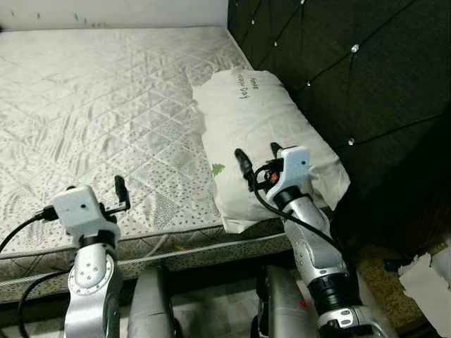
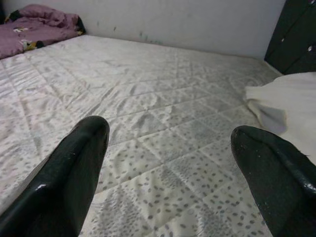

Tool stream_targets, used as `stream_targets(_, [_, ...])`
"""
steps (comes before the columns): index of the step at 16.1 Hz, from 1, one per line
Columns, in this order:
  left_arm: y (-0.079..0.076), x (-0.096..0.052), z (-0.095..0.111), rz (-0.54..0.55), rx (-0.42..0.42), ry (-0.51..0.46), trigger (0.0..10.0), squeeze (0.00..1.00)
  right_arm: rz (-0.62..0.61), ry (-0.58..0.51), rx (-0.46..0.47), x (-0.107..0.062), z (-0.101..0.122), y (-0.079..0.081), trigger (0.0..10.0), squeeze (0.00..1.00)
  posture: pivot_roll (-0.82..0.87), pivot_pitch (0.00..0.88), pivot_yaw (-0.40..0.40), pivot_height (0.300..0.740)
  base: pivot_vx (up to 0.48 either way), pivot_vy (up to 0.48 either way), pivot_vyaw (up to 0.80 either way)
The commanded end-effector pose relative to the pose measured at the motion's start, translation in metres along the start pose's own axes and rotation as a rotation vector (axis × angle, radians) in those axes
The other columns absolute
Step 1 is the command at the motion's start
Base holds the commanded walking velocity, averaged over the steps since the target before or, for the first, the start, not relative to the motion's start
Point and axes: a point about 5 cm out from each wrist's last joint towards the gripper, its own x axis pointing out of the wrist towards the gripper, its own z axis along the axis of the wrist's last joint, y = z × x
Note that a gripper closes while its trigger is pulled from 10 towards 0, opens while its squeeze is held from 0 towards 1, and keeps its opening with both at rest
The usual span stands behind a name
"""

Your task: Clean up the room

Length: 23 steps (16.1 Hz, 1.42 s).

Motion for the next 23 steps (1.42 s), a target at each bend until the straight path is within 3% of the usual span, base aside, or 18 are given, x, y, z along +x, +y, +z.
stream_targets(1, [-0.004, 0.002, 0.001, -0.009, -0.002, -0.007, 10.0, 0.00, 0.021, -0.023, 0.019, 0.003, 0.009, 0.003, 10.0, 0.00, -0.02, 0.000, -0.005, 0.612, 0.000, 0.000, 0.00])
stream_targets(13, [-0.005, 0.001, -0.002, -0.014, -0.008, 0.017, 10.0, 0.00, 0.038, 0.010, 0.029, 0.007, 0.012, 0.006, 10.0, 0.00, -0.01, 0.000, -0.004, 0.740, 0.000, 0.000, 0.00])
stream_targets(17, [-0.006, 0.003, -0.008, 0.005, 0.022, 0.071, 10.0, 0.00, 0.025, 0.020, 0.017, 0.007, 0.011, 0.003, 10.0, 0.00, 0.00, 0.000, -0.009, 0.740, 0.000, 0.000, 0.00])
stream_targets(18, [-0.006, 0.002, -0.008, -0.005, -0.004, 0.075, 10.0, 0.00, 0.023, 0.022, 0.013, 0.007, 0.011, 0.002, 10.0, 0.00, 0.00, 0.000, -0.010, 0.740, 0.000, 0.000, 0.00])
stream_targets(19, [0.003, 0.000, -0.009, -0.010, -0.007, 0.079, 10.0, 0.00, 0.009, 0.027, -0.008, 0.005, 0.011, -0.001, 10.0, 0.00, 0.00, 0.000, -0.012, 0.740, 0.000, 0.000, 0.00])
stream_targets(23, [0.007, -0.010, -0.008, -0.028, 0.098, 0.100, 10.0, 0.00, -0.049, 0.027, -0.007, 0.000, 0.011, -0.014, 10.0, 0.00, -0.02, 0.000, 0.000, 0.740, 0.000, 0.000, 0.00])
